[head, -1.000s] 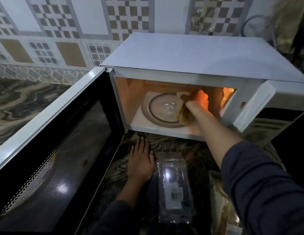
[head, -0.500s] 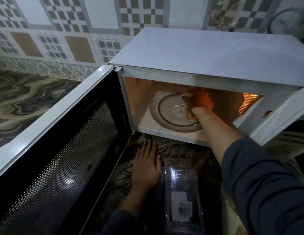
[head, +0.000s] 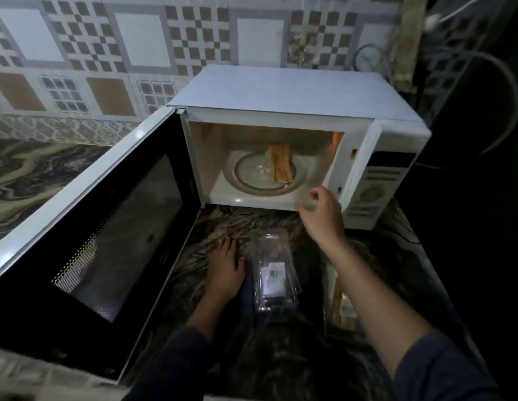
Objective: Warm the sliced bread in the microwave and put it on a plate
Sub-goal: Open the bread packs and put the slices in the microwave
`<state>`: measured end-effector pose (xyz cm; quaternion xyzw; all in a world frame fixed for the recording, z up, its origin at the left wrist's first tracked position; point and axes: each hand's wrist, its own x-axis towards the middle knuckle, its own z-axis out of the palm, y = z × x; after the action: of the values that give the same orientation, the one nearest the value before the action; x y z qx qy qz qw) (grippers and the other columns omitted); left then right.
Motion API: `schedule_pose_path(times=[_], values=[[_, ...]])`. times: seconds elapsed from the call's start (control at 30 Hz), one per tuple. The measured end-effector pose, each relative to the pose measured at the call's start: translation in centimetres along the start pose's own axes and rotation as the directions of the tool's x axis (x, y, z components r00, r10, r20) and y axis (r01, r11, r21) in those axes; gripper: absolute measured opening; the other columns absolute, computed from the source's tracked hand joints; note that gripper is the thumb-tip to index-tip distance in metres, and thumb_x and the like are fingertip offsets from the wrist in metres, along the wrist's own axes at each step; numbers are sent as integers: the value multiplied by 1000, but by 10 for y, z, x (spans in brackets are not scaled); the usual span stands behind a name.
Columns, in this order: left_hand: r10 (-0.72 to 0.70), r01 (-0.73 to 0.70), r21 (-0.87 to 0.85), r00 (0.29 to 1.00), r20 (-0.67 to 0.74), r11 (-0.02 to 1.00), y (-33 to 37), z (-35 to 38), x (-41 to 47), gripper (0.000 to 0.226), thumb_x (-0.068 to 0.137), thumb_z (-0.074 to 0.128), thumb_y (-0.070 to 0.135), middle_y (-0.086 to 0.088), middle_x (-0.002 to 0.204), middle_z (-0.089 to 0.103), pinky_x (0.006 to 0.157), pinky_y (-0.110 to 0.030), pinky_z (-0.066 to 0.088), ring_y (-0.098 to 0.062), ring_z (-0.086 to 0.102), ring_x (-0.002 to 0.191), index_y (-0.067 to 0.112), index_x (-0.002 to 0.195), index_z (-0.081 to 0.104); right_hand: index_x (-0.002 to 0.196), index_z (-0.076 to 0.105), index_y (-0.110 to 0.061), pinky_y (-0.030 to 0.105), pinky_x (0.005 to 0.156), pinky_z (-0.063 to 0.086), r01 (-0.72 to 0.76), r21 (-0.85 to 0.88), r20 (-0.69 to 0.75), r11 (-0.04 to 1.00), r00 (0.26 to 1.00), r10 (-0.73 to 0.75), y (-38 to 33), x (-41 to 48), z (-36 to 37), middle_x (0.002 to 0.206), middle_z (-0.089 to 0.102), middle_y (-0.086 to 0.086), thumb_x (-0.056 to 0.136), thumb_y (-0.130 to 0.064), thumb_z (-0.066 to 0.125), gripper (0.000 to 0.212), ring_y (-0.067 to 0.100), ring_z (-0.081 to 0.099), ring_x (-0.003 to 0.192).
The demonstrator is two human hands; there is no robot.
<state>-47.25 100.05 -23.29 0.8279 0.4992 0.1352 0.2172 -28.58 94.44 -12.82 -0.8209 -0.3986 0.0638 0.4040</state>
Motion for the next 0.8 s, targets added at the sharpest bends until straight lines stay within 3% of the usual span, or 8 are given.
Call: schedule_pose_path(times=[0.2,0.33,0.4,0.53,0.67,0.8], values=[[-23,22,-131,1000,-11,991,1,4,-89,50,89,52,15,-15,148,35,114,-29,19,-28,31,136,2,137,41,103,61,-5,24,83,38,-39,22,-134,999,990,42,38,-108,-37,107,61,13,81,-8,60,22,26,56,103],[-32,15,-184,996,-88,983,13,9,-130,35,86,54,7,-17,127,49,99,-28,31,-32,44,117,0,120,56,92,62,-6,27,74,40,-10,-93,-166,996,986,-5,64,-162,-48,96,61,13,84,-9,60,9,27,57,92],[-74,49,-288,994,-75,956,25,14,-145,27,84,55,1,-18,118,51,90,-25,33,-31,49,106,-1,110,60,90,62,-8,25,74,40,-12,-133,-91,991,996,0,79,-178,-50,95,59,10,85,-11,60,6,25,57,92],[-109,109,-532,994,32,840,58,28,-166,20,86,49,-7,-15,100,54,82,-29,43,-21,52,87,-3,103,59,99,63,-12,21,81,36,4,-280,260,960,963,71,100,-190,-57,103,53,5,85,-16,62,14,21,53,101],[-66,232,-680,963,261,695,89,41,-166,24,91,45,-5,-6,87,54,67,-11,43,-17,53,83,-1,113,53,97,64,-17,23,83,38,37,-285,339,958,939,65,105,-189,-65,100,51,0,88,-14,59,11,19,52,102],[-76,318,-748,938,339,583,104,53,-154,34,86,58,-1,-4,98,59,91,-32,45,-24,56,102,5,119,53,93,67,-15,20,79,36,71,-262,364,963,931,30,103,-182,-68,93,51,-1,89,-12,58,10,17,54,95]])
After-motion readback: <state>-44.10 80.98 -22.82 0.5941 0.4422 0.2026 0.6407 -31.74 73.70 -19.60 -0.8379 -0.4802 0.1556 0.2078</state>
